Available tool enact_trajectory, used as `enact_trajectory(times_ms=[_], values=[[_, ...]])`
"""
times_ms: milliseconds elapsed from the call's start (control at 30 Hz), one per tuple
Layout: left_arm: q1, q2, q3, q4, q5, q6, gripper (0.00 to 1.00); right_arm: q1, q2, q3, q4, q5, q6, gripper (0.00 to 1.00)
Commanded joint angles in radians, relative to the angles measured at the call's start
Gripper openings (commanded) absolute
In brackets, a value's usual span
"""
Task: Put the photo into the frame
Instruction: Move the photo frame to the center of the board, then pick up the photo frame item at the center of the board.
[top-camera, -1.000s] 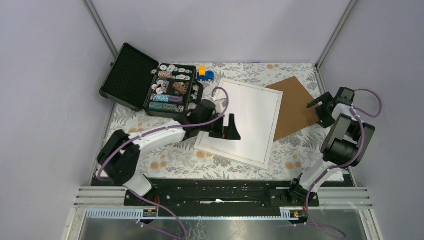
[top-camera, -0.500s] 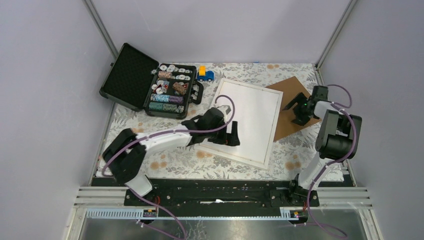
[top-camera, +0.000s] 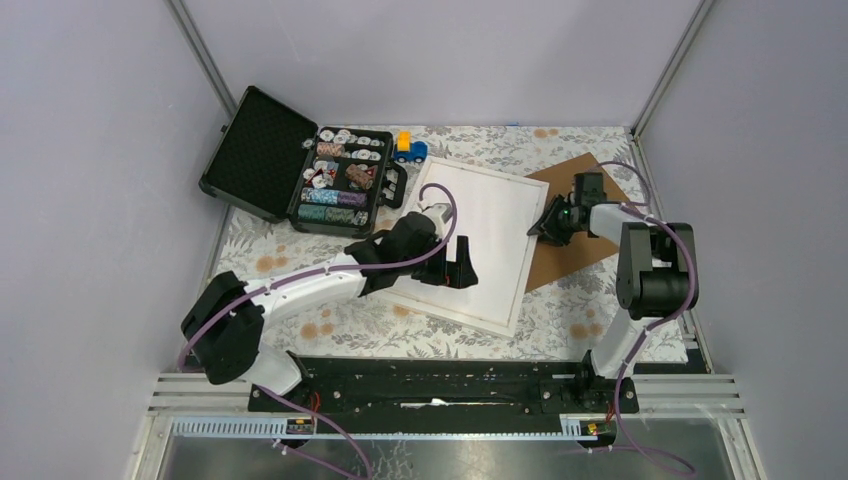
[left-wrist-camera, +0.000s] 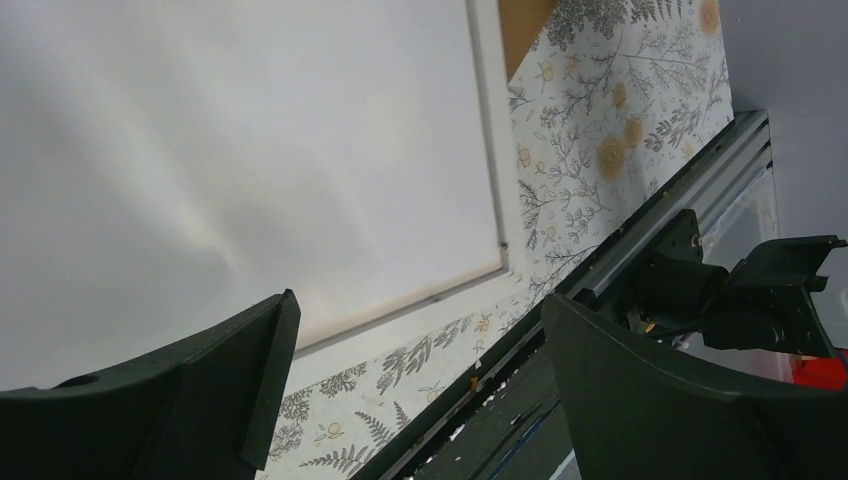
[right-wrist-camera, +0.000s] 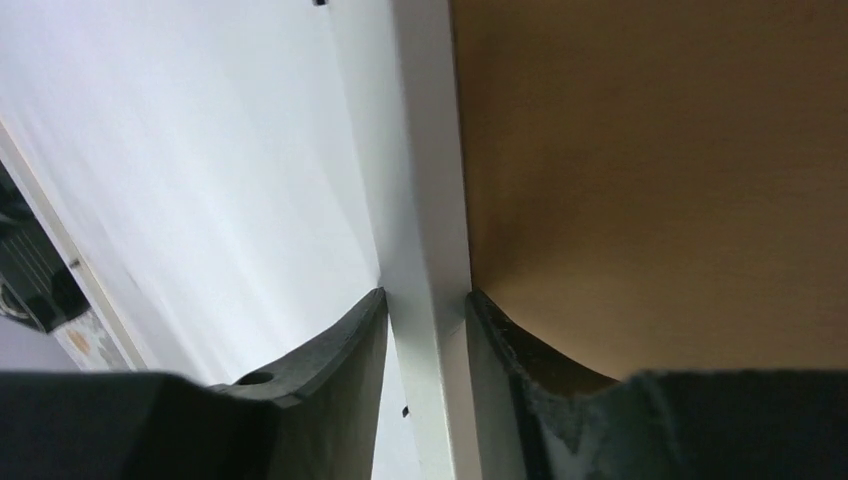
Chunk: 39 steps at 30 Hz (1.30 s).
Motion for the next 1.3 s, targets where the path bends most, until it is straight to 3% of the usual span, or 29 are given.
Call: enact_trajectory(times_ms=[0,100,200,267,400,567,933,1267], values=[[-0.022,0.065,0.089,0.067,0.045,0.040,0.99,0.085,-0.049,0.008,-0.001,-0.050,-0.050,0.44],[-0.045,0.167,0.188,0.074,0.079,0.089,0.99,0.085,-0.066,0.088,-0.112,0.097,-0.112,0.70],[-0.089,0.267,0.312,0.097,0.075,0.132,0.99,0.068,-0.091,0.176,-0.226,0.454,-0.170,0.99],[-0.112,0.327,0.372,0.130,0.071,0.150,0.99,0.001,-0.093,0.205,-0.222,0.563,-0.182,1.00],[-0.151,0.451,0.507,0.140,0.046,0.208,0.99,-0.223,-0.091,0.189,-0.115,0.477,-0.120,1.00],[-0.177,0.619,0.680,0.110,0.020,0.290,0.99,-0.363,-0.053,0.159,0.045,0.480,-0.055,1.00],[-0.186,0.941,0.981,0.086,0.055,0.106,0.99,-0.442,0.094,0.186,0.126,0.446,0.048,1.00],[-0.159,1.012,0.989,0.111,0.069,-0.068,0.99,-0.492,0.124,0.143,0.193,0.451,0.059,1.00]])
